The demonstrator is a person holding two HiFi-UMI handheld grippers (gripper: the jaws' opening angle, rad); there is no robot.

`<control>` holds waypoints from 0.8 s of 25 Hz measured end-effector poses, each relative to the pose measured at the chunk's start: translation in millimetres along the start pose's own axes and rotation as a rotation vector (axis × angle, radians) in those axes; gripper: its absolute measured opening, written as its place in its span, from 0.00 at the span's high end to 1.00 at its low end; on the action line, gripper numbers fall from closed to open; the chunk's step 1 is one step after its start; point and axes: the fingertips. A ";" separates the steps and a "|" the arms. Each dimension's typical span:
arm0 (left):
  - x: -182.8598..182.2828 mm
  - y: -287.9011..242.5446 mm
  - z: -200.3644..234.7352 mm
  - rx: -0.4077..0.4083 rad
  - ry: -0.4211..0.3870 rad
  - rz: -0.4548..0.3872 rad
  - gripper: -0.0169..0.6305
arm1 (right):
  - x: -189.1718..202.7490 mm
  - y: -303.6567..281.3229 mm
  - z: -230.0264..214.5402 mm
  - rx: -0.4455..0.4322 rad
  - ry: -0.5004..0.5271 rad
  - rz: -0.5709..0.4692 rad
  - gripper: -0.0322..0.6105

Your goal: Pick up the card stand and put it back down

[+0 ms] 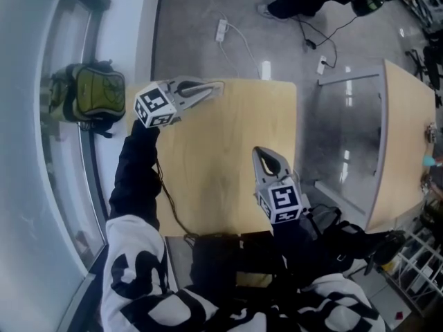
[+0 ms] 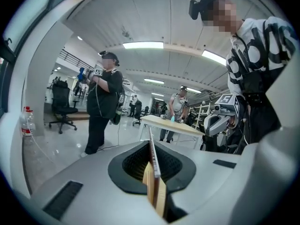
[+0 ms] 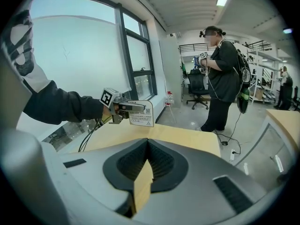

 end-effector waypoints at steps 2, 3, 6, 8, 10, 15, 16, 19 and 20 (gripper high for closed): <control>4.8 -15.2 -5.0 0.030 -0.008 0.026 0.95 | 5.4 3.3 -4.1 0.016 -0.010 0.009 0.93; 7.1 -22.6 -9.2 0.050 -0.015 0.042 0.95 | 8.3 5.4 -6.0 0.023 -0.016 0.012 0.93; 9.5 -41.0 -24.2 0.125 -0.031 0.066 0.95 | 17.1 10.3 -8.9 0.032 -0.041 0.013 0.93; 8.7 -49.0 -32.3 0.172 -0.026 0.057 0.95 | 22.1 12.5 -9.4 0.044 -0.060 0.022 0.93; 9.0 -54.2 -39.0 0.218 -0.016 0.043 0.95 | 24.8 12.6 -8.8 0.048 -0.080 0.025 0.93; 16.1 -63.6 -53.0 0.302 -0.006 0.036 0.95 | 27.8 12.0 -7.7 0.047 -0.095 0.022 0.93; 18.4 -65.9 -53.2 0.302 -0.007 0.042 0.94 | 28.0 11.9 -8.3 0.050 -0.095 0.024 0.93; 24.3 -71.0 -53.2 0.295 -0.001 0.055 0.94 | 29.5 11.4 -8.3 0.048 -0.092 0.024 0.93; 26.1 -71.4 -53.9 0.294 0.005 0.056 0.94 | 30.5 11.4 -7.3 0.046 -0.090 0.024 0.93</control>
Point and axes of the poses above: the fingertips, and each gripper's own axes: y backward along the fingers, z to its left, x out of its underside, and after that the axes turned 1 degree about -x, right-handed
